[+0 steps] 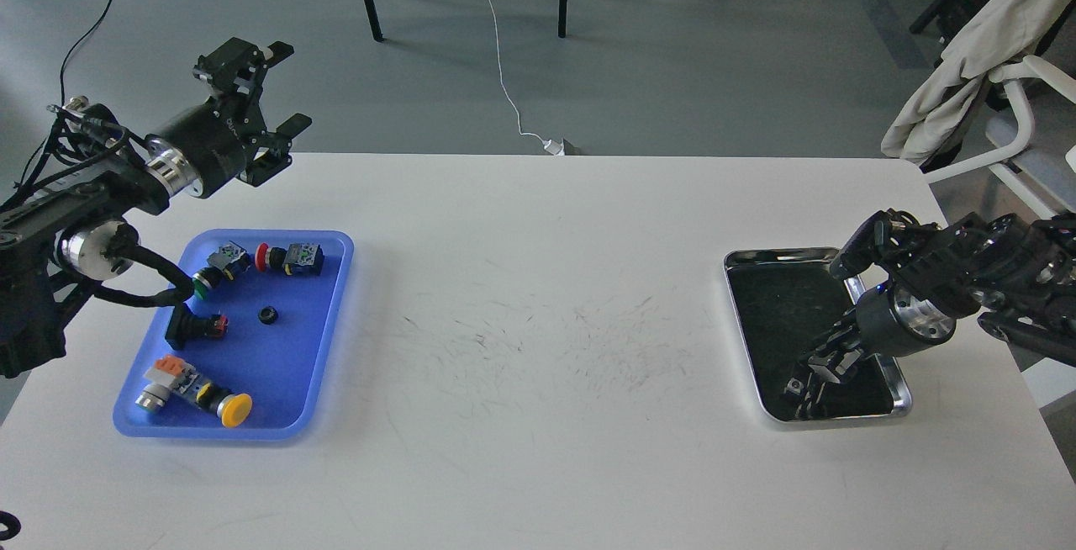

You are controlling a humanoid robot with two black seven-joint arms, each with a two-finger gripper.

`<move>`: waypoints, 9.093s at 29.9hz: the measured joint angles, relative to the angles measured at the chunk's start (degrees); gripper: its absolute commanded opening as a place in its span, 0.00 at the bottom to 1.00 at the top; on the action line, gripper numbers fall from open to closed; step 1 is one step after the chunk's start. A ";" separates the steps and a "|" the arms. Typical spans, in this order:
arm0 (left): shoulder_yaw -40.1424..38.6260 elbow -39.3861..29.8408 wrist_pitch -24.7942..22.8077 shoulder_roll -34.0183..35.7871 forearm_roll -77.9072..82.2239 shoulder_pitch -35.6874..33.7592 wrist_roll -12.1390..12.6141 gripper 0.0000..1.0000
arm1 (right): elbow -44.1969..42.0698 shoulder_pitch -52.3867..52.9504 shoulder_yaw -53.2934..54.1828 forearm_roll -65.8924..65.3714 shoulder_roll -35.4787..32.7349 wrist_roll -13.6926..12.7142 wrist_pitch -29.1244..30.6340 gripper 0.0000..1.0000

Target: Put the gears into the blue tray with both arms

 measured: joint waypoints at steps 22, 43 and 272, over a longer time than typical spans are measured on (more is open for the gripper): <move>0.00 -0.22 -0.41 2.39 0.03 0.10 0.00 0.99 | -2.06 6.39 1.81 -0.35 3.99 -0.04 0.15 0.01; -0.31 -4.58 -1.72 13.43 -0.19 -0.14 0.02 0.99 | -14.06 7.54 9.94 -0.27 23.79 -0.02 -16.76 0.01; 1.94 -40.09 14.26 1.25 91.28 4.14 -6.12 0.98 | 6.71 -23.78 40.76 104.13 -7.11 -0.02 -38.01 0.99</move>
